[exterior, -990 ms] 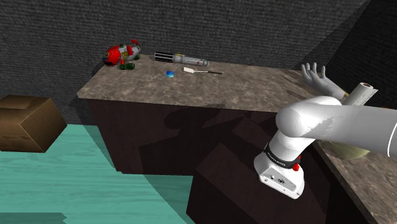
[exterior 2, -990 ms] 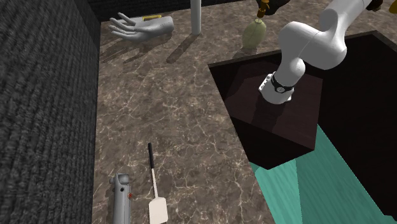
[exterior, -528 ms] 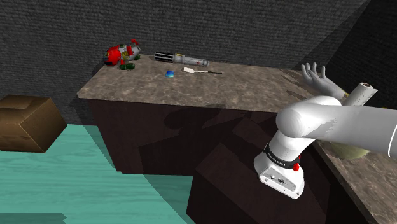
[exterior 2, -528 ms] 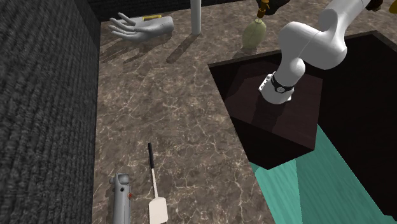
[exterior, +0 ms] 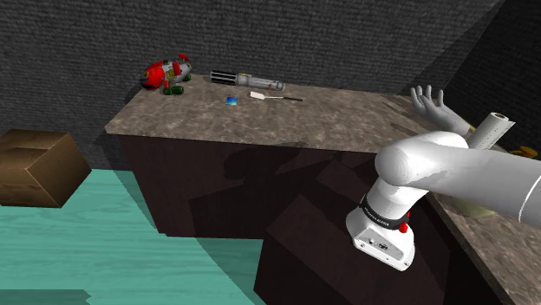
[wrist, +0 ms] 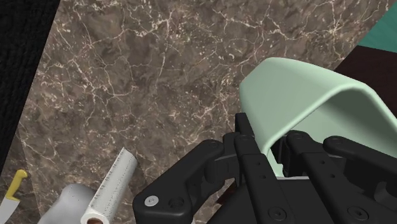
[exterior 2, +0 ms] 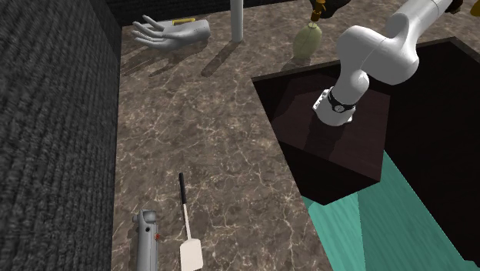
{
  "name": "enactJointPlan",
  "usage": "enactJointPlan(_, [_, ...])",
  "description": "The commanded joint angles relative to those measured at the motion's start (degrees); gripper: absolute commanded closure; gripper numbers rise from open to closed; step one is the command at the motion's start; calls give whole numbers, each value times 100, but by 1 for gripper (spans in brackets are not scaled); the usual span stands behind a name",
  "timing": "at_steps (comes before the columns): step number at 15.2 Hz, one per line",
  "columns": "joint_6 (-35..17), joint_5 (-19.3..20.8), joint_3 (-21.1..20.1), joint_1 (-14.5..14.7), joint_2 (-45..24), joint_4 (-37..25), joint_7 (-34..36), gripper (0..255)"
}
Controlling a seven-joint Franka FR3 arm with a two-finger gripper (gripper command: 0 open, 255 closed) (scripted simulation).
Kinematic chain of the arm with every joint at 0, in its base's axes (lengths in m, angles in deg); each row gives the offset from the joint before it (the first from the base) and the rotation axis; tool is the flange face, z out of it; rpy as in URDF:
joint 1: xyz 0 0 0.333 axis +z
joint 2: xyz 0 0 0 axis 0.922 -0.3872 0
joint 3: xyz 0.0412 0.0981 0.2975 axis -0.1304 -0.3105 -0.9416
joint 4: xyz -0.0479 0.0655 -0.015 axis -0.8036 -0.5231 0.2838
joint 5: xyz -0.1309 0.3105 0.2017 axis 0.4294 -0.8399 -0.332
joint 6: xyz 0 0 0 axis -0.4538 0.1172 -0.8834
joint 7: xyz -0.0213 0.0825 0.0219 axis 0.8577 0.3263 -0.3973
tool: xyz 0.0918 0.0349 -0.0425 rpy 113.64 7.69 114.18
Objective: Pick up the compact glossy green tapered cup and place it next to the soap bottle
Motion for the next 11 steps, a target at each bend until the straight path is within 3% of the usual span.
enactJointPlan(1, [-89,27,23,-81,152,241,69,255])
enactJointPlan(11, [-447,206,201,-403,760,1166,290,255])
